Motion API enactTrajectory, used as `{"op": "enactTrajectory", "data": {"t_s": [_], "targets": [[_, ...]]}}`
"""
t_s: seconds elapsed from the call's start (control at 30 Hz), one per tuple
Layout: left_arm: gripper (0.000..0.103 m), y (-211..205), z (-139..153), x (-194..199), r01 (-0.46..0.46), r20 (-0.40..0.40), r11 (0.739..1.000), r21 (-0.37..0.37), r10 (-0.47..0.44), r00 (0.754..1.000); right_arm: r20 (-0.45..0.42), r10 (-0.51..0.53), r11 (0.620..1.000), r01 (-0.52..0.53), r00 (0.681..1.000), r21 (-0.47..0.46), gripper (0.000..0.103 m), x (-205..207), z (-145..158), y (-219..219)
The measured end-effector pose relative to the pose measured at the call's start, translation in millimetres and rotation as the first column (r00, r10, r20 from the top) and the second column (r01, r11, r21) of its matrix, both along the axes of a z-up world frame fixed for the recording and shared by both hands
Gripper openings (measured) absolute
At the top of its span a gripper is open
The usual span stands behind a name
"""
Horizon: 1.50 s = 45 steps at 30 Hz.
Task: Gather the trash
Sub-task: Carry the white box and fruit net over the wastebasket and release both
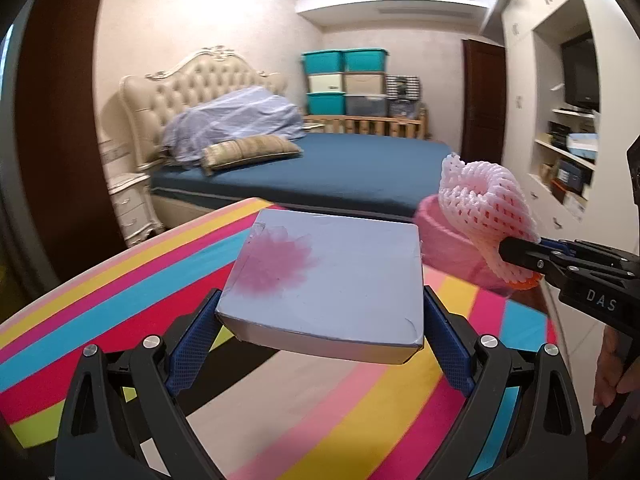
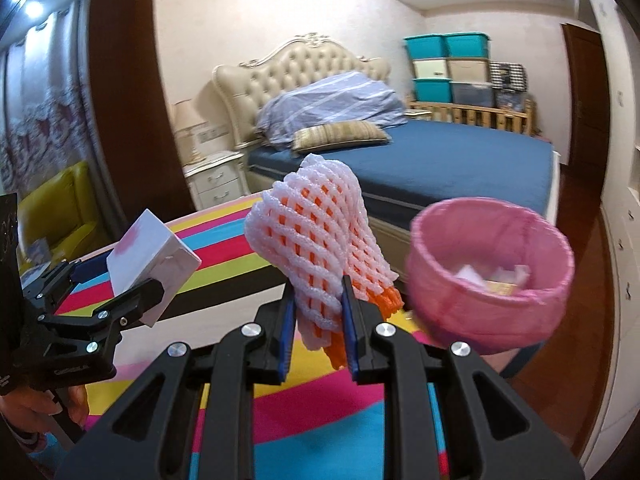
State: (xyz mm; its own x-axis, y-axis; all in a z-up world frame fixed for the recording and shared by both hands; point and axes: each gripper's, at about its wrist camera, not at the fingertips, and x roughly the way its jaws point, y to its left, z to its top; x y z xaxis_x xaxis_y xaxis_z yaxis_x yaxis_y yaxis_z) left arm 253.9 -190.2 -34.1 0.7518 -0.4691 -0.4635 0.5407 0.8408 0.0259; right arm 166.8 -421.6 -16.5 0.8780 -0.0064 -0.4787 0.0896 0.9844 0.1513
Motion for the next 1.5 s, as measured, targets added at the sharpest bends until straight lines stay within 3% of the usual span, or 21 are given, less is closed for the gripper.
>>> {"op": "enactTrajectory", "data": {"t_s": [0.33, 0.5, 0.77, 0.87, 0.93, 1.33, 1.5], "targets": [[0.089, -79.0, 9.8, 19.1, 0.163, 0.002, 0.987, -0.014, -0.163, 0.987, 0.014, -0.144, 0.989, 0.144, 0.990, -0.016, 0.021, -10.0, 2.5, -75.9], [0.089, -131.7, 15.5, 36.7, 0.280, -0.022, 0.959, -0.041, -0.281, 0.959, 0.013, -0.175, 0.983, 0.176, 0.984, -0.047, 0.021, -1.7, 4.6, -120.8], [0.089, -189.6, 18.1, 71.3, 0.325, -0.061, 0.942, -0.079, -0.330, 0.942, 0.006, -0.161, 0.985, 0.161, 0.987, -0.053, 0.023, 25.7, -0.2, -177.2], [0.089, -206.0, 18.3, 79.9, 0.335, -0.052, 0.940, -0.066, -0.338, 0.940, 0.012, -0.143, 0.987, 0.143, 0.990, -0.066, 0.030, 32.6, -0.3, -185.8], [0.089, -219.3, 20.1, 86.0, 0.342, -0.044, 0.938, -0.061, -0.345, 0.938, 0.021, -0.124, 0.991, 0.125, 0.992, -0.044, 0.067, 38.4, -2.6, -199.1], [0.094, -308.4, 3.1, 112.4, 0.369, -0.077, 0.929, -0.028, -0.370, 0.926, 0.073, -0.271, 0.962, 0.272, 0.960, -0.004, 0.069, -16.1, 7.5, -235.9], [0.094, -315.7, 2.7, 101.2, 0.370, -0.061, 0.929, 0.010, -0.369, 0.927, 0.082, -0.321, 0.947, 0.320, 0.944, 0.023, 0.069, -49.7, 4.7, -228.8]]}}
